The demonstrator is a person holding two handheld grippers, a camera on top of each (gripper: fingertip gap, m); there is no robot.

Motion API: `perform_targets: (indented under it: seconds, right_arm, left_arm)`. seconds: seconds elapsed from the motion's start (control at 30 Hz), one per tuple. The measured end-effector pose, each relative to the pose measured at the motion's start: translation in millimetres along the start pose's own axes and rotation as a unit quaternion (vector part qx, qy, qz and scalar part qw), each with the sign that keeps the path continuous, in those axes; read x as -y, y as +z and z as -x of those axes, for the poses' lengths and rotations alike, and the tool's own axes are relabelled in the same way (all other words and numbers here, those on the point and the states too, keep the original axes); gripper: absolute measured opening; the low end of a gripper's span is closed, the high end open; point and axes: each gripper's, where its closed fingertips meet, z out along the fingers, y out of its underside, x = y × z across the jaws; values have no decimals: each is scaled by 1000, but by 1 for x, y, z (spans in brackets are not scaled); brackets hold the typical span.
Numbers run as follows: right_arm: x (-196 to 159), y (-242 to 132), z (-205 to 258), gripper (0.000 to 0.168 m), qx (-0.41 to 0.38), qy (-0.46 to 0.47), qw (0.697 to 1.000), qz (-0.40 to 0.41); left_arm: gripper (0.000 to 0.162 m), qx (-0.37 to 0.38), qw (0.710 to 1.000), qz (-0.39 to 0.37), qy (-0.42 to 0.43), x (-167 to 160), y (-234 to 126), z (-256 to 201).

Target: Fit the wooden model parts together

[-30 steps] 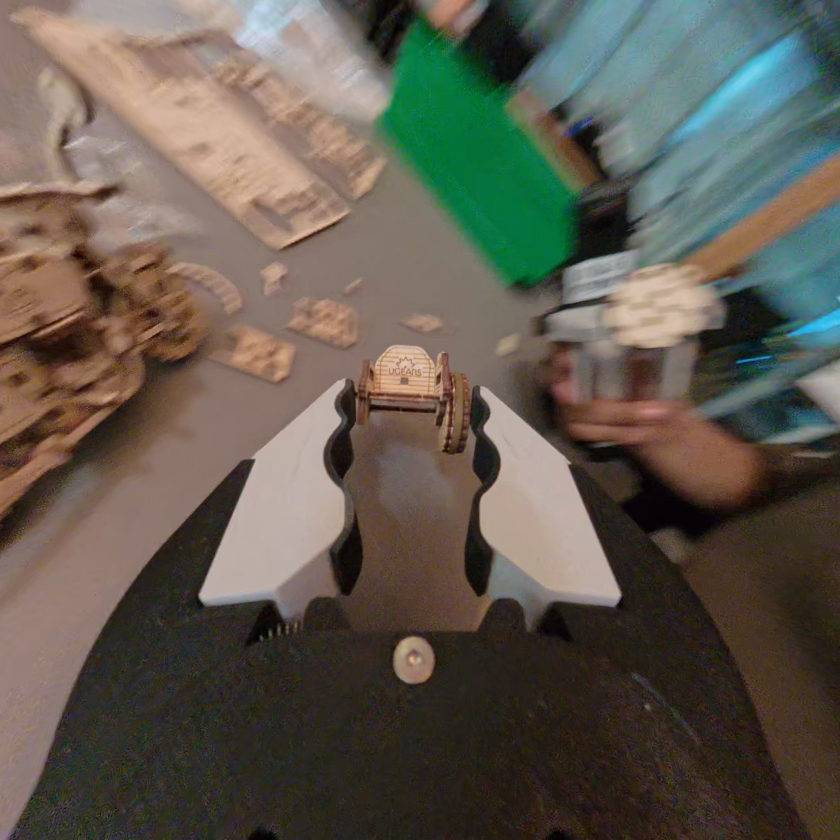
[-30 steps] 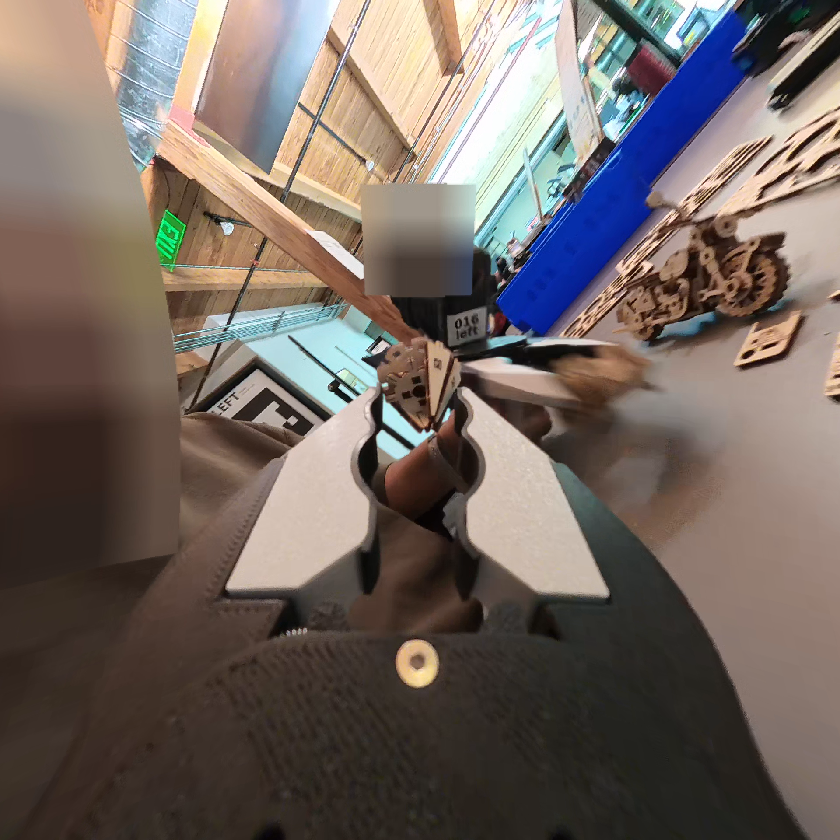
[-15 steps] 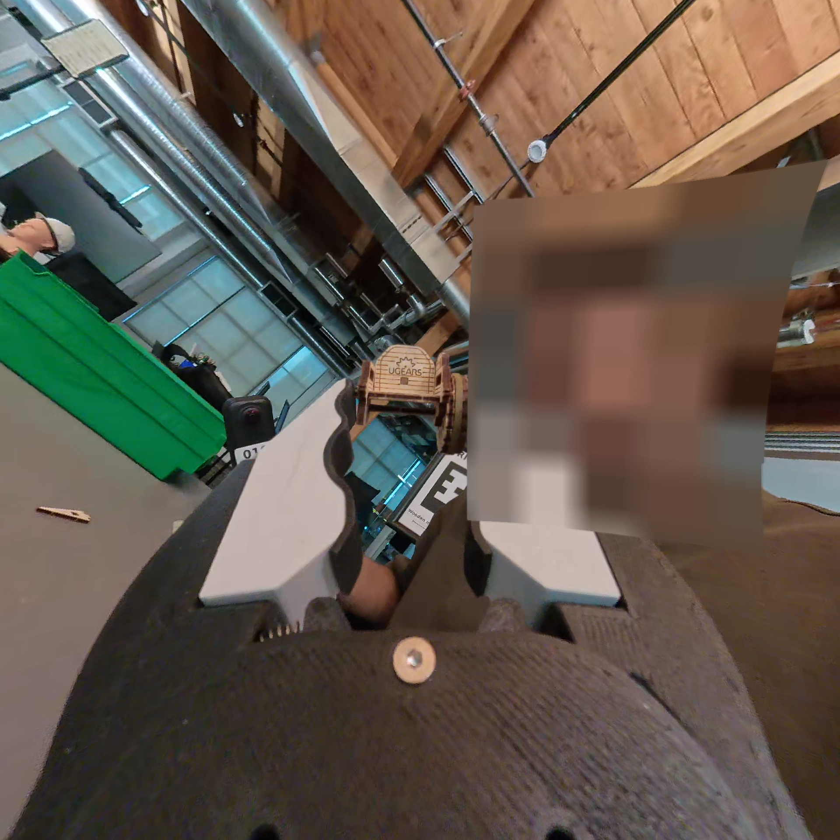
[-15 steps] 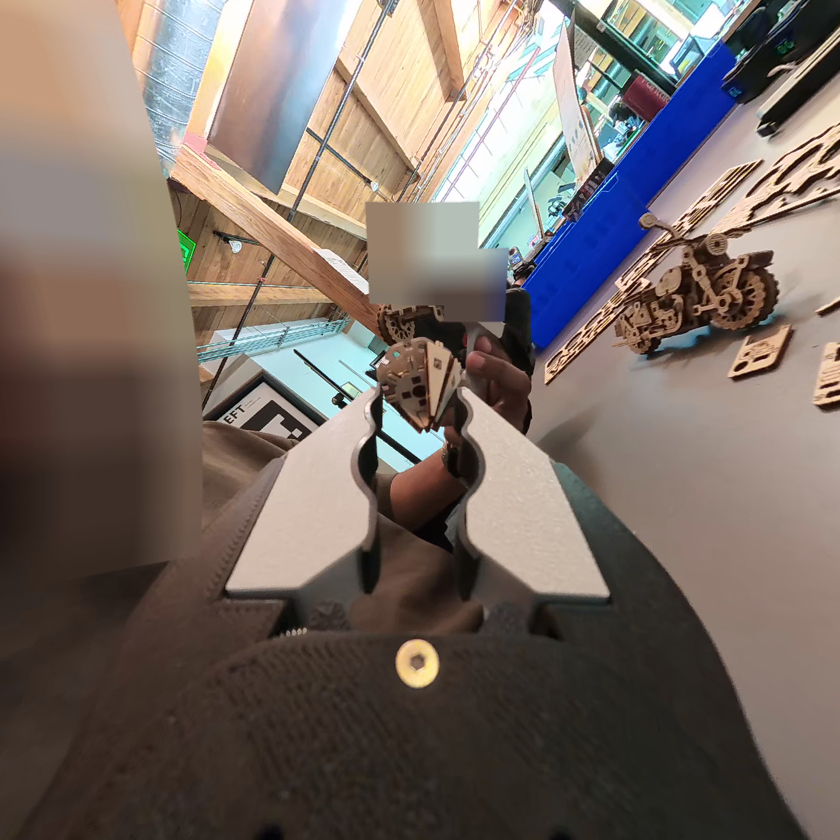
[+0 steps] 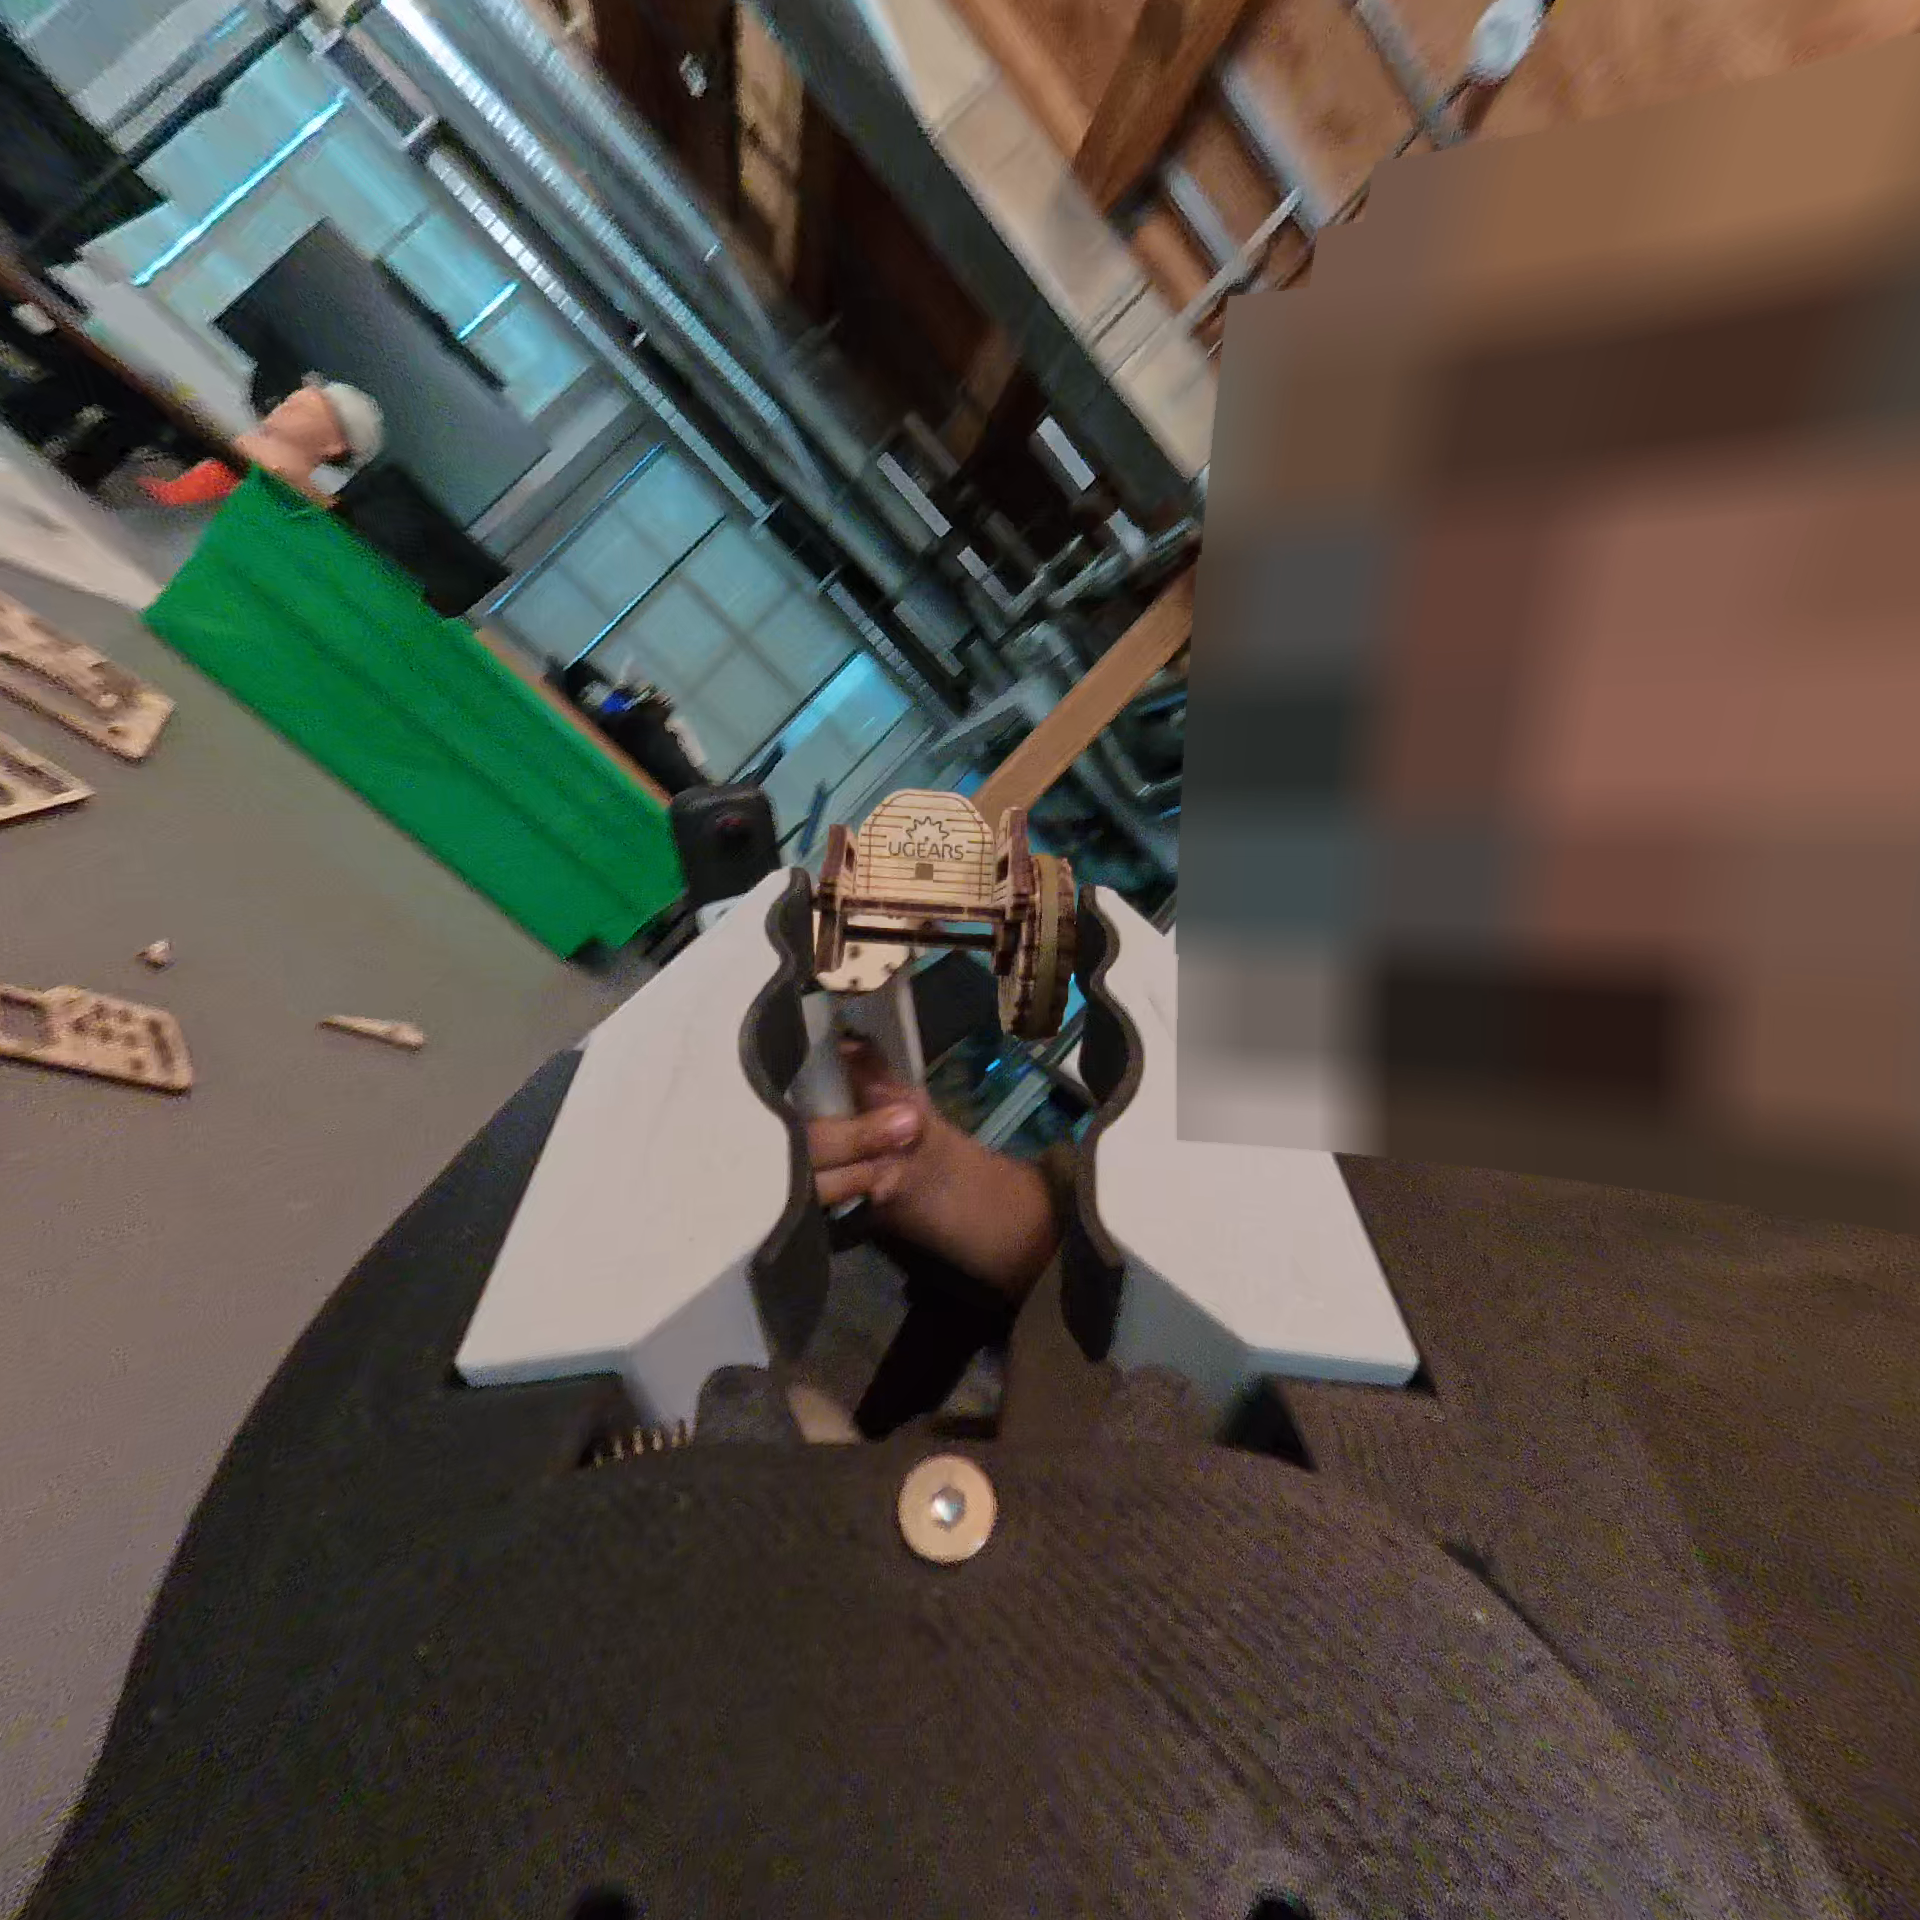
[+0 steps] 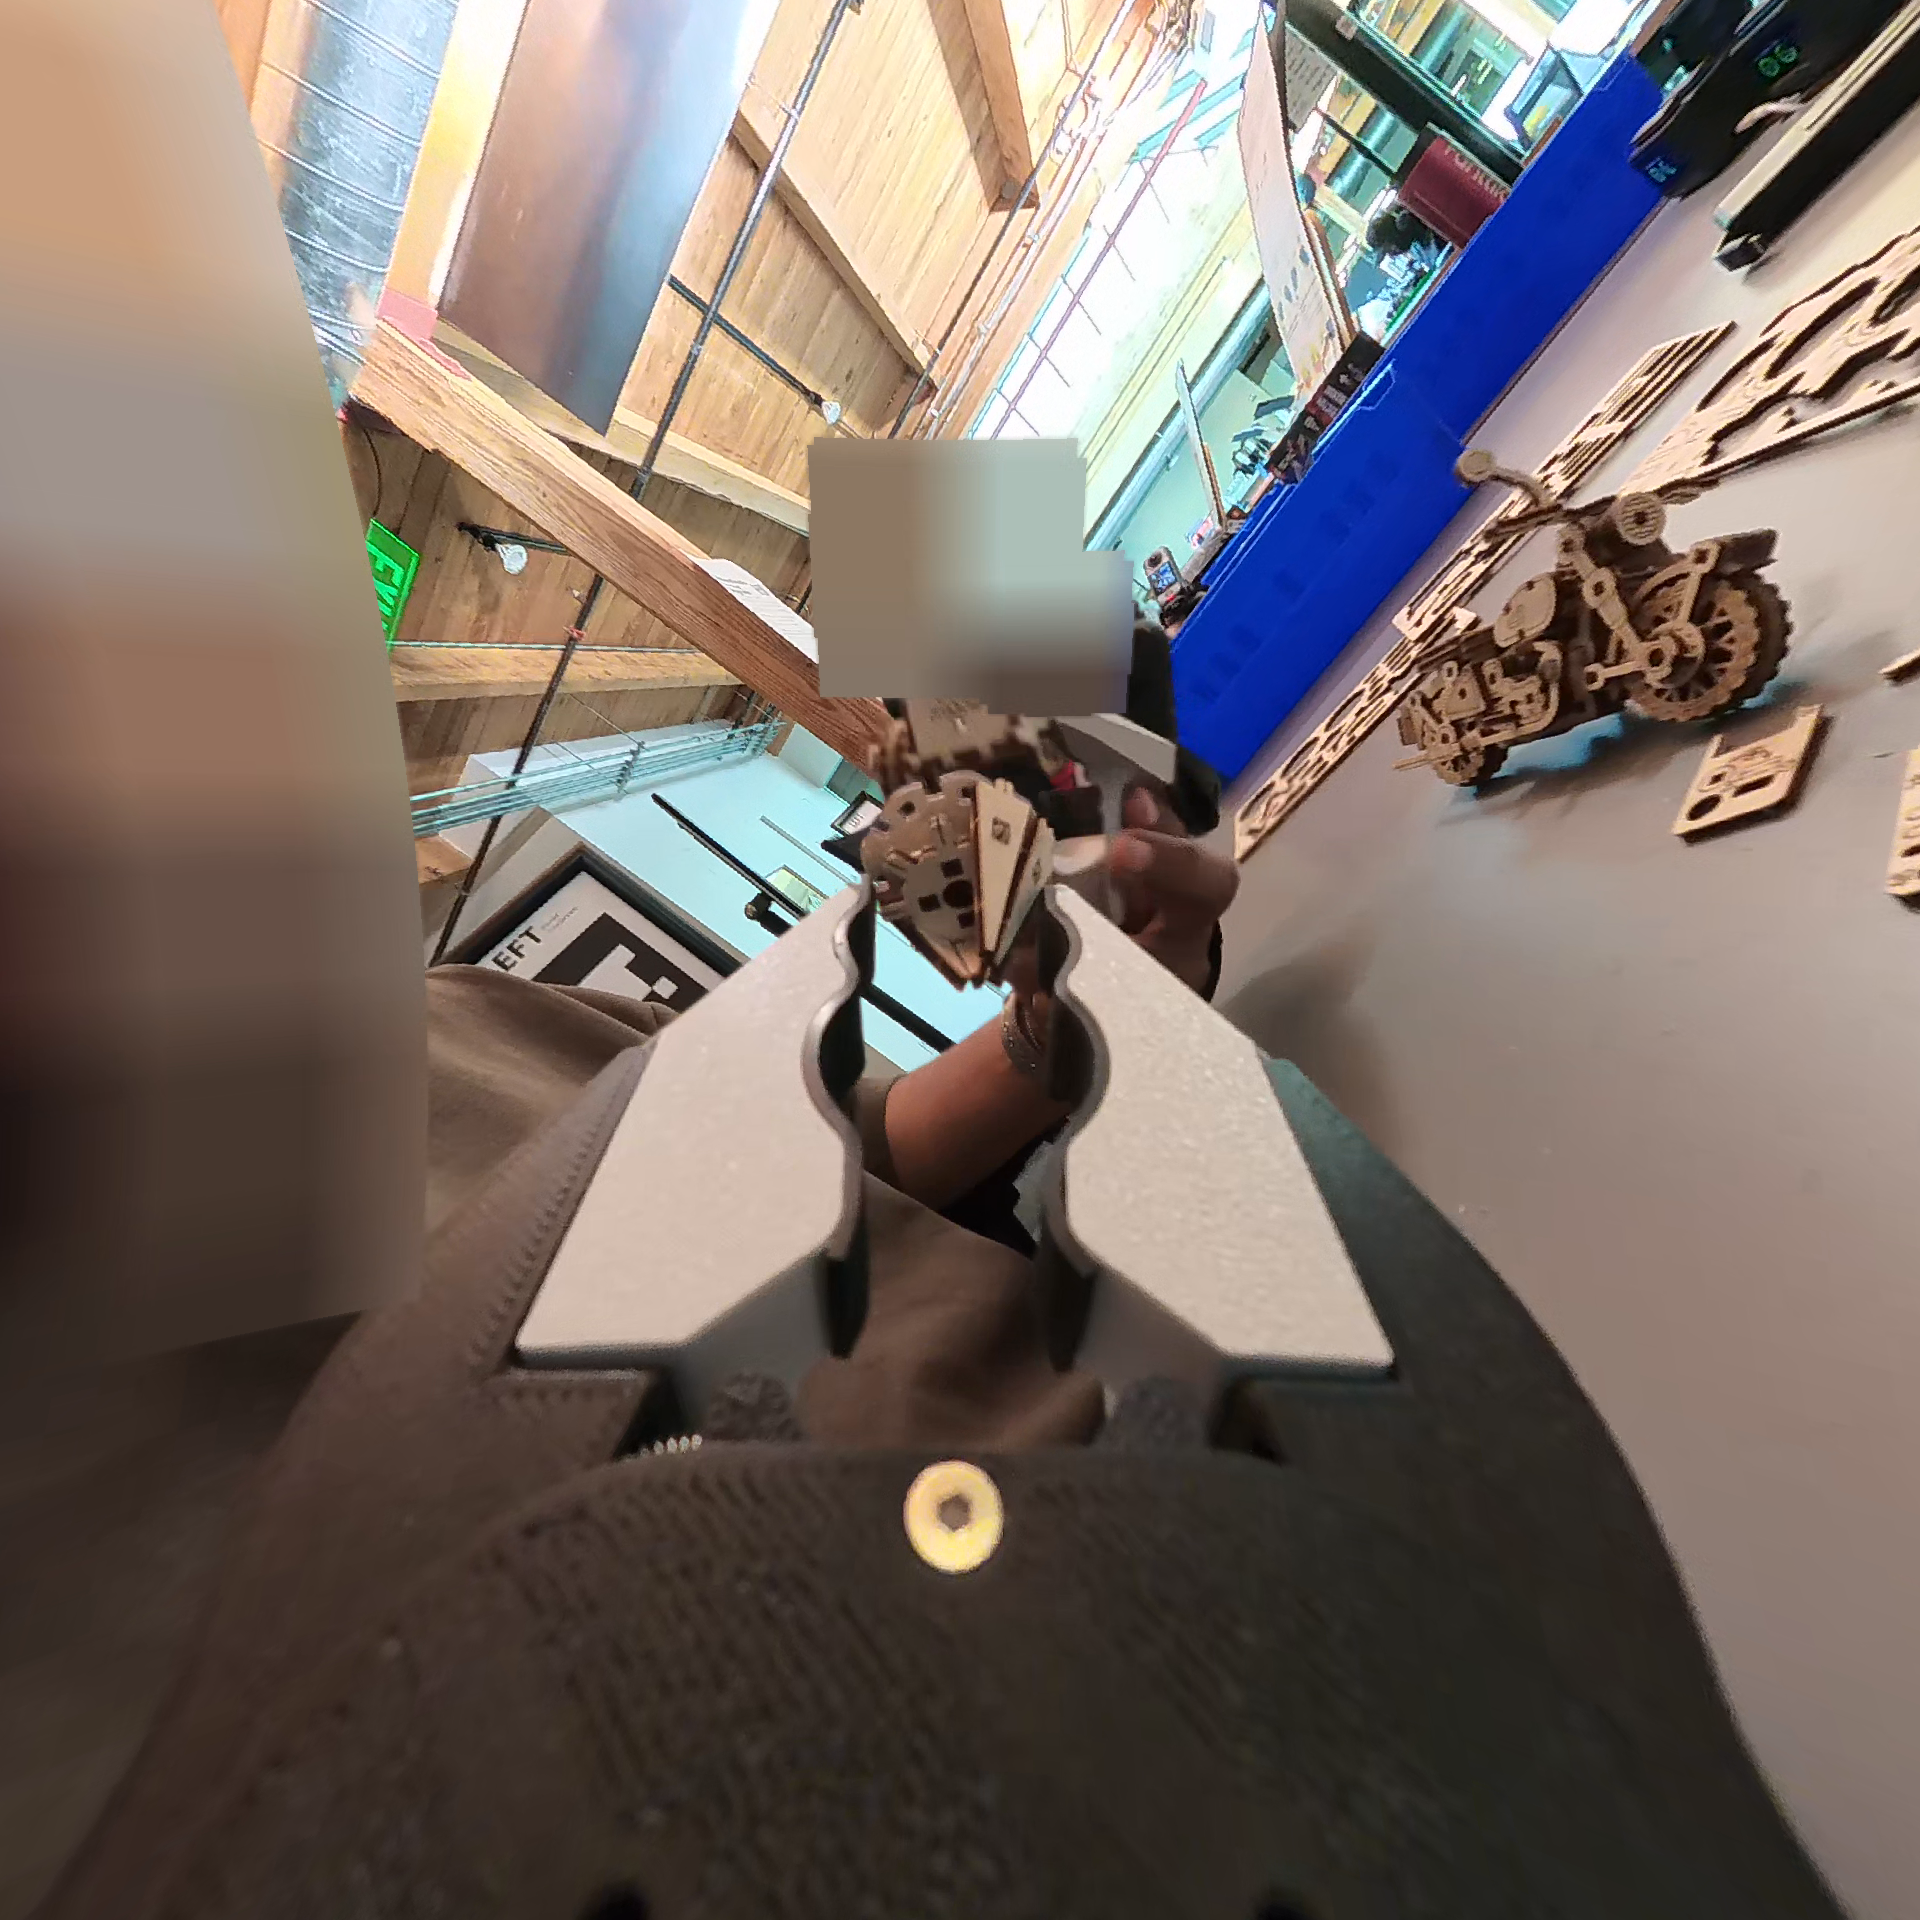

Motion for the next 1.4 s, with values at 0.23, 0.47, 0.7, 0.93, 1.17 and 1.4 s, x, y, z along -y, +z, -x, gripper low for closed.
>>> perform_targets:
  seconds: [0.23, 0.47, 0.7, 0.93, 1.17, 1.4]
  right_arm:
    - [-3, 3, 2, 29, 19, 34, 999, -1]
    - [-14, 8, -5, 29, 13, 71, 997, 16]
    - [-16, 8, -11, 29, -6, 68, 997, 20]
    - [-19, 10, -12, 29, -26, 32, 999, 32]
    - [-19, 10, -12, 29, -26, 36, 999, 30]
    - [-19, 11, -12, 29, -28, 35, 999, 30]
  left_arm:
    - [48, 69, 990, 106, 68, -39, 12, 18]
    - [48, 84, 984, 131, 92, -51, 17, 21]
    - [48, 94, 979, 138, 118, -55, 19, 21]
    - [48, 99, 979, 129, 121, -52, 19, 22]
    - [47, 102, 979, 126, 127, -52, 19, 22]
    - [47, 100, 980, 123, 124, -51, 20, 22]
